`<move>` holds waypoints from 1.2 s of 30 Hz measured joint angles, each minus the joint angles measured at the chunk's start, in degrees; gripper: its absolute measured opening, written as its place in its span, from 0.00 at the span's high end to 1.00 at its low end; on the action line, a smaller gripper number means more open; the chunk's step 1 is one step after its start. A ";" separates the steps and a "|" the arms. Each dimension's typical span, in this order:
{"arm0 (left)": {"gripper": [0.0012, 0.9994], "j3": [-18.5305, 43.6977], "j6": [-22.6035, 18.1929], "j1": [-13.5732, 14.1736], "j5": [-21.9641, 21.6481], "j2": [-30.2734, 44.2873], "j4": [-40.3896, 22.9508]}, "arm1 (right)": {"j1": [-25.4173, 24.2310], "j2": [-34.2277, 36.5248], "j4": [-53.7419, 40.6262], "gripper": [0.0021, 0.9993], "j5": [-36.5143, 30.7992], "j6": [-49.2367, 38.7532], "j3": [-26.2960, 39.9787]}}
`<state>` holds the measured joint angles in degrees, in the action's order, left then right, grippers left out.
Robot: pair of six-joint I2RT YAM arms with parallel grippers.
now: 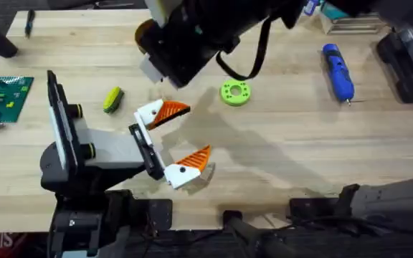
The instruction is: Pick up the gripper from the table and insert it into the empty holder that is missing its gripper. Then pick up a screw, insert it into the mounting hole, and use the screwdriver to tighten it. Finally, clean up the table by picking up the vegetable and placing it into the bucket.
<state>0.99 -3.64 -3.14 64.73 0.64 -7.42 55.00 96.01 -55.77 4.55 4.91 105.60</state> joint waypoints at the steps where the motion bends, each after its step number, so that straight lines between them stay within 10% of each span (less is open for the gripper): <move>1: 0.01 0.00 0.00 0.00 0.00 0.00 0.02 | 0.34 0.00 0.00 1.00 0.30 0.00 0.00; 36: 0.01 0.00 0.00 0.00 0.00 -0.02 0.02 | 4.73 2.56 -1.22 1.00 2.37 -0.02 0.02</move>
<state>0.99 -3.64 -3.14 64.73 0.62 -7.40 59.72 98.57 -56.99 6.92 4.89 105.62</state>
